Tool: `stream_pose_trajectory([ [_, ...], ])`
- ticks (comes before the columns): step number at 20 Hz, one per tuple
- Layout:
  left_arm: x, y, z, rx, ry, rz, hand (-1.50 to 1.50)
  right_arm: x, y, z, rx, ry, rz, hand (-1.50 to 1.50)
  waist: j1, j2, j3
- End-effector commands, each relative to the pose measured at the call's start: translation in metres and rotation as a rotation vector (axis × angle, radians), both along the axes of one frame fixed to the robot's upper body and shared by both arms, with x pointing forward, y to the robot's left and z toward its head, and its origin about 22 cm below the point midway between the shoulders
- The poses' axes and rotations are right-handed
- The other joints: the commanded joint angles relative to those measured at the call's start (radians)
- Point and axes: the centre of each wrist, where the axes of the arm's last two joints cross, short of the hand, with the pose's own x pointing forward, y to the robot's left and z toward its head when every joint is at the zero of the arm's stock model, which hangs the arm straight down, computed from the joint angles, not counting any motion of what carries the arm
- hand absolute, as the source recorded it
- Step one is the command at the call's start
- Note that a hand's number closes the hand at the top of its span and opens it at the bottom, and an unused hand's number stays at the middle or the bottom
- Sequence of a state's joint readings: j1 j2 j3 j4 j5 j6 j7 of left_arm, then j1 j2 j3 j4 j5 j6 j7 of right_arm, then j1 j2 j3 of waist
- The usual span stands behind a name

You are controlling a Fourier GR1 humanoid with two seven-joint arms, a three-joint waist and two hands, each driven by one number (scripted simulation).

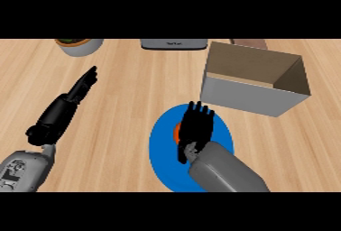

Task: Pick the squash from the plate and place it in the cardboard box

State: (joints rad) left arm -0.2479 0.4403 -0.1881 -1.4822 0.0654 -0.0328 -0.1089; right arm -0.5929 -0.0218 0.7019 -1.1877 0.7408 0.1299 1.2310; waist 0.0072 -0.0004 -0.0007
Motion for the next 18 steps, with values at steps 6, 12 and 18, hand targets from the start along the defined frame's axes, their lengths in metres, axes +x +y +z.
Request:
stream_pose_trajectory([
  [6,-0.013,-0.01,0.011,0.0,-0.001,-0.006,0.0,0.004,0.008,-0.01,-0.081,0.039,-0.075,1.5,0.007,0.0,0.001],
  [12,-0.018,-0.013,-0.001,-0.009,-0.004,-0.004,0.0,-0.01,0.019,-0.013,-0.117,-0.1,0.015,1.5,0.004,-0.001,0.001],
  [18,-0.001,0.002,0.007,0.005,-0.006,-0.003,0.0,-0.018,0.023,-0.018,-0.026,-0.138,0.454,1.5,0.005,0.003,0.001],
])
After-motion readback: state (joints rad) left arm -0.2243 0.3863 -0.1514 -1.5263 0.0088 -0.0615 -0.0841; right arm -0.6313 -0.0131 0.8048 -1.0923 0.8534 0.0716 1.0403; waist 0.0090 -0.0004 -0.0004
